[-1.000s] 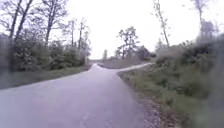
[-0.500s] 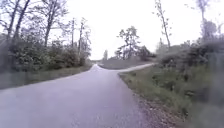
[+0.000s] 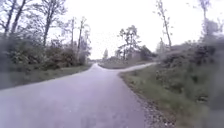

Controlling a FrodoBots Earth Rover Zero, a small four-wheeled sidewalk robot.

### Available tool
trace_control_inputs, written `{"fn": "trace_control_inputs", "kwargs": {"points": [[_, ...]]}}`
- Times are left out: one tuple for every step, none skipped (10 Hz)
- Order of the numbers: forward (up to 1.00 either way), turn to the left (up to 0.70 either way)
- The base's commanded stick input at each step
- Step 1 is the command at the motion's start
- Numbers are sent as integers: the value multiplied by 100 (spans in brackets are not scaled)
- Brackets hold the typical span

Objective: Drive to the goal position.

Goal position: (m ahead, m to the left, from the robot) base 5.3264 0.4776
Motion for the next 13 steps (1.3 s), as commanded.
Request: {"fn": "trace_control_inputs", "kwargs": {"points": [[100,0],[100,35],[100,40],[100,40],[100,13],[100,0],[100,0],[100,0],[100,0],[100,0],[100,0],[100,0],[100,0]]}}
